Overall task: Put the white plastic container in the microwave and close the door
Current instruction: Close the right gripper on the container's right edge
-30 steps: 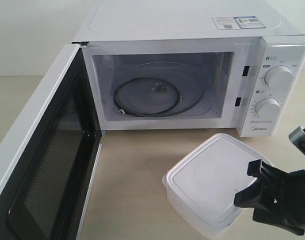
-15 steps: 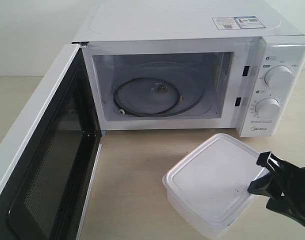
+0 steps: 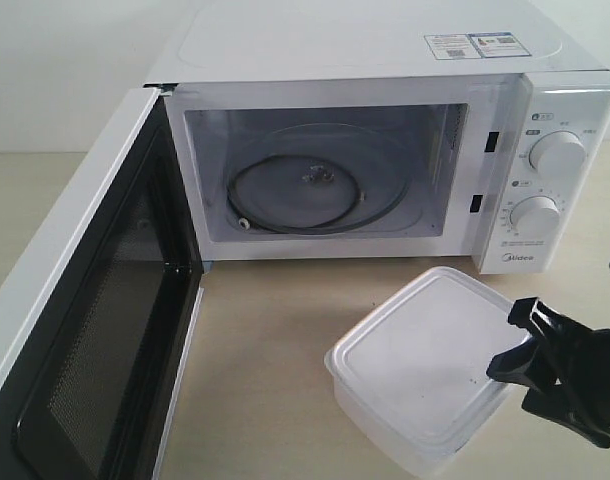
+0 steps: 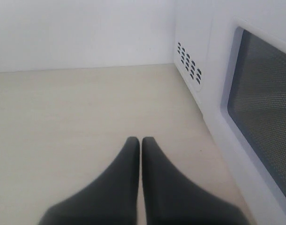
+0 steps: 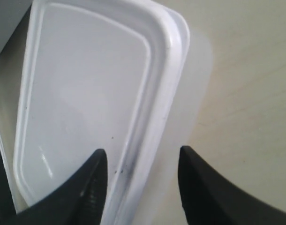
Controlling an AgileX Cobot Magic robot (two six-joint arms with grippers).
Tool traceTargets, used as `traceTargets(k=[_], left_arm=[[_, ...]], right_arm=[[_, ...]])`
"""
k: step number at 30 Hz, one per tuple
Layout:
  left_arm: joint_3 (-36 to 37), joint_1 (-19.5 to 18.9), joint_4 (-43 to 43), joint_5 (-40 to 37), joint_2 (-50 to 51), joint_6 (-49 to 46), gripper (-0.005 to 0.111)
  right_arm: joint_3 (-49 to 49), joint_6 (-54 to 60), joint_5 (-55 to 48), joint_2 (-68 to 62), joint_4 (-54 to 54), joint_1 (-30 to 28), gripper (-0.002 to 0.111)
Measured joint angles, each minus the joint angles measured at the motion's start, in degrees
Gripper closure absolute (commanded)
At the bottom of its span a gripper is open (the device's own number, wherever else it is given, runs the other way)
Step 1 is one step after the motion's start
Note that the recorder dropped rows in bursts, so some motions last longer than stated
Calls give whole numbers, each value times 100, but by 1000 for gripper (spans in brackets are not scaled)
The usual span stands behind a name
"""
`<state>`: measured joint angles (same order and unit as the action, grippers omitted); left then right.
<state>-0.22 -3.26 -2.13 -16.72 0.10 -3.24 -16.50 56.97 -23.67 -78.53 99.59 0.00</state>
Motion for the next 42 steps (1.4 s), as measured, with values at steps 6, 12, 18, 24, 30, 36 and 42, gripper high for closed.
traceTargets(k=[6,12,18,24,30,36,42], left_arm=[[0,0,0,0,0,0,103],[0,0,0,0,0,0,103],[0,0,0,0,0,0,103],[0,0,0,0,0,0,103],[0,0,0,0,0,0,103],[0,0,0,0,0,0,103],[0,0,0,0,0,0,103]], right_arm=[[0,118,-25,0,14,0,62],[0,140,76,0,14,0,62],[4,150,100,0,26,65,62],[-67,216,148,-9,25,397,62],[-78,216,281,-9,25,454,62],[-78,205,374,-9,25,454,62],[-88,90,493,-9,25,454,62]])
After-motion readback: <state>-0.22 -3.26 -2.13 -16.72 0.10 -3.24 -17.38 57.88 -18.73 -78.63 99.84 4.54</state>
